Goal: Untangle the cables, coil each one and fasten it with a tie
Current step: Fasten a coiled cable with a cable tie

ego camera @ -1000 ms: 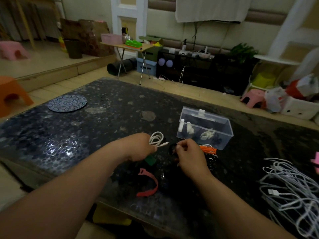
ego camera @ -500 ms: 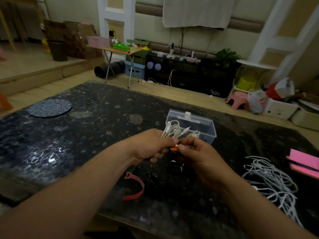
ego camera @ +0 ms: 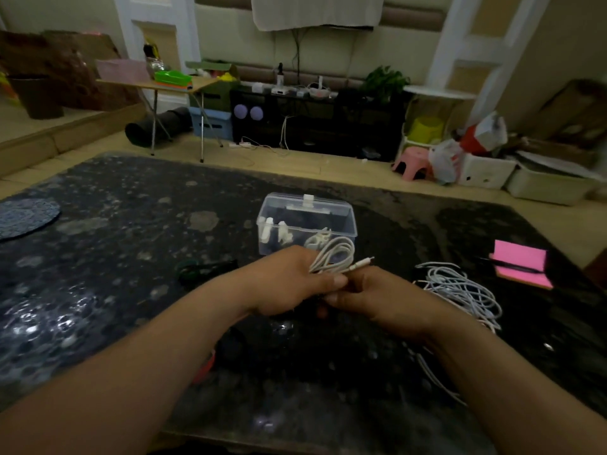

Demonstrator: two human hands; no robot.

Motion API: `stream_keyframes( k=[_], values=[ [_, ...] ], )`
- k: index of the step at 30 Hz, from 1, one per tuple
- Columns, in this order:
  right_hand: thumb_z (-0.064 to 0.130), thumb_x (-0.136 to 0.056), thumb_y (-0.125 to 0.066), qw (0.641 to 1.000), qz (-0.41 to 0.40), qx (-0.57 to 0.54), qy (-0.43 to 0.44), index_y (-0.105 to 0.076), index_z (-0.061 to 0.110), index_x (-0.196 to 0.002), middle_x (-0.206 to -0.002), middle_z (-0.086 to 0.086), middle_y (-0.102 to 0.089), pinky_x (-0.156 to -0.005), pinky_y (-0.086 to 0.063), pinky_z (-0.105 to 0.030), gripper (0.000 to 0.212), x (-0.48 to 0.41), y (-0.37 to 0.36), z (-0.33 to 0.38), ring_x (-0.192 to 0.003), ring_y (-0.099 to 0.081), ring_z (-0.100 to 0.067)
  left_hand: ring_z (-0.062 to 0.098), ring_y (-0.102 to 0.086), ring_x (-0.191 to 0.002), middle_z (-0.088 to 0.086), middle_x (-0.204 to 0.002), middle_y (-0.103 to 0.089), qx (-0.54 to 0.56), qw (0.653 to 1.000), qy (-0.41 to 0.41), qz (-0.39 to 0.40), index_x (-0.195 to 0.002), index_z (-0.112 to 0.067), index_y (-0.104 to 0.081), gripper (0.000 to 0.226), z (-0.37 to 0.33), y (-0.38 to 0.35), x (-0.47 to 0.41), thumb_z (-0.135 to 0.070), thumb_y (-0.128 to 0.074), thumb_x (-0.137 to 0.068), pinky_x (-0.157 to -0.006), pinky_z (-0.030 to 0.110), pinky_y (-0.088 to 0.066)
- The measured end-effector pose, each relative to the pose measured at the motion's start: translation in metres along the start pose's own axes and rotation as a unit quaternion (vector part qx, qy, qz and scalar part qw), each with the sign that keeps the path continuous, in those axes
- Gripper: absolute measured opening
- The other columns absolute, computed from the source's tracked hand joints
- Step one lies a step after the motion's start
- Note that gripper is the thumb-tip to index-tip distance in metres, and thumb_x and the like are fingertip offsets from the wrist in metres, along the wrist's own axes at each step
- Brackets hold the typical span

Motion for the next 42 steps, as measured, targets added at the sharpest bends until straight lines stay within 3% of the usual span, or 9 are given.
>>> stream_keyframes(
  k=[6, 10, 16, 21, 26, 32, 36, 39, 42],
  values=[
    [0.007, -0.104, -0.060, 0.994, -0.024, -0.109, -0.019, -0.067, -0.002, -0.107, -0.090, -0.015, -0.076, -0.081, -0.059, -0.033, 0.012, 0.013, 0.017, -0.014, -0.081, -0.072, -0.021, -0.001, -0.066, -0.076, -0.017, -0.080, -0.072, 0.052, 0.998, -0.018, 0.003, -0.103, -0.028, -0.071, 0.018, -0.009, -0.002, -0.002, -0.037, -0.056, -0.108, -0.075, 0.021, -0.052],
    [0.015, -0.107, -0.055, 0.975, -0.014, -0.217, -0.053, -0.062, 0.016, -0.096, -0.068, -0.001, -0.048, -0.050, -0.040, -0.023, 0.013, 0.016, 0.011, -0.008, -0.051, -0.040, -0.009, 0.007, -0.032, -0.049, -0.006, -0.063, -0.040, 0.231, 0.970, 0.079, -0.001, -0.097, -0.023, -0.055, 0.025, -0.003, -0.012, -0.001, -0.044, -0.050, -0.110, -0.044, 0.021, -0.028],
    [0.034, -0.106, -0.056, 0.954, -0.143, -0.262, -0.031, -0.068, 0.015, -0.090, -0.057, 0.005, -0.031, -0.042, -0.023, -0.022, 0.027, 0.019, 0.018, 0.004, -0.046, -0.024, -0.008, 0.009, -0.034, -0.055, -0.003, -0.070, -0.043, 0.279, 0.954, 0.103, -0.029, -0.092, -0.029, -0.062, 0.025, -0.001, -0.013, 0.000, -0.024, -0.047, -0.111, -0.047, 0.023, -0.028],
    [0.023, -0.106, -0.059, 0.935, -0.225, -0.273, 0.012, -0.071, 0.013, -0.090, -0.050, 0.004, -0.040, -0.040, -0.027, -0.023, 0.022, 0.013, -0.002, 0.008, -0.042, -0.028, -0.009, 0.001, -0.050, -0.054, -0.010, -0.068, -0.063, 0.073, 0.993, 0.039, -0.082, -0.085, -0.026, -0.066, 0.030, -0.015, -0.025, -0.004, -0.030, -0.051, -0.111, -0.052, 0.019, -0.039],
    [0.029, -0.099, -0.070, 0.929, -0.296, -0.224, -0.012, -0.078, 0.020, -0.077, -0.058, -0.004, -0.057, -0.041, -0.032, -0.023, 0.025, 0.002, -0.018, -0.004, -0.041, -0.042, -0.010, 0.009, -0.066, -0.089, -0.006, -0.096, -0.071, -0.067, 0.993, 0.063, -0.071, -0.100, -0.028, -0.069, 0.026, -0.017, -0.028, -0.011, -0.015, -0.047, -0.104, -0.080, 0.023, -0.054],
    [0.027, -0.098, -0.074, 0.912, -0.337, -0.235, -0.021, -0.079, 0.010, -0.082, -0.083, -0.013, -0.079, -0.076, -0.057, -0.040, 0.024, 0.002, -0.017, -0.012, -0.079, -0.074, -0.026, -0.003, -0.061, -0.098, -0.015, -0.105, -0.068, 0.042, 0.998, 0.034, -0.040, -0.121, -0.024, -0.063, 0.026, -0.023, -0.032, -0.015, -0.016, -0.050, -0.100, -0.088, 0.022, -0.049],
    [0.022, -0.096, -0.074, 0.901, -0.377, -0.213, -0.024, -0.073, 0.012, -0.073, -0.076, -0.016, -0.075, -0.069, -0.050, -0.040, 0.025, 0.005, -0.012, -0.012, -0.068, -0.065, -0.023, 0.000, -0.049, -0.056, -0.016, -0.065, -0.057, 0.233, 0.970, 0.063, -0.034, -0.087, -0.029, -0.060, 0.024, -0.027, -0.041, -0.010, -0.027, -0.044, -0.104, -0.058, 0.025, -0.039],
    [0.024, -0.097, -0.074, 0.902, -0.388, -0.187, -0.008, -0.069, 0.009, -0.076, -0.075, -0.012, -0.075, -0.066, -0.050, -0.038, 0.026, 0.008, -0.012, -0.009, -0.067, -0.064, -0.019, 0.015, -0.044, -0.061, 0.004, -0.069, -0.055, 0.314, 0.941, 0.087, -0.089, -0.074, -0.025, -0.063, 0.037, -0.021, -0.044, -0.012, -0.037, -0.039, -0.100, -0.058, 0.034, -0.032],
    [0.024, -0.100, -0.071, 0.906, -0.388, -0.168, 0.026, -0.070, 0.007, -0.085, -0.078, -0.005, -0.076, -0.067, -0.055, -0.028, 0.023, 0.012, -0.017, -0.003, -0.072, -0.070, -0.014, 0.013, -0.047, -0.062, -0.003, -0.063, -0.054, 0.323, 0.920, 0.090, -0.202, -0.071, -0.023, -0.060, 0.042, -0.022, -0.044, -0.010, -0.029, -0.038, -0.106, -0.062, 0.035, -0.036]
  ],
)
Point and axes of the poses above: each hand's wrist, its own x-axis away from the middle knuckle, its own y-axis out of the back of the hand, z = x × y, the point moved 3 cm from there along -x, towards the middle knuckle
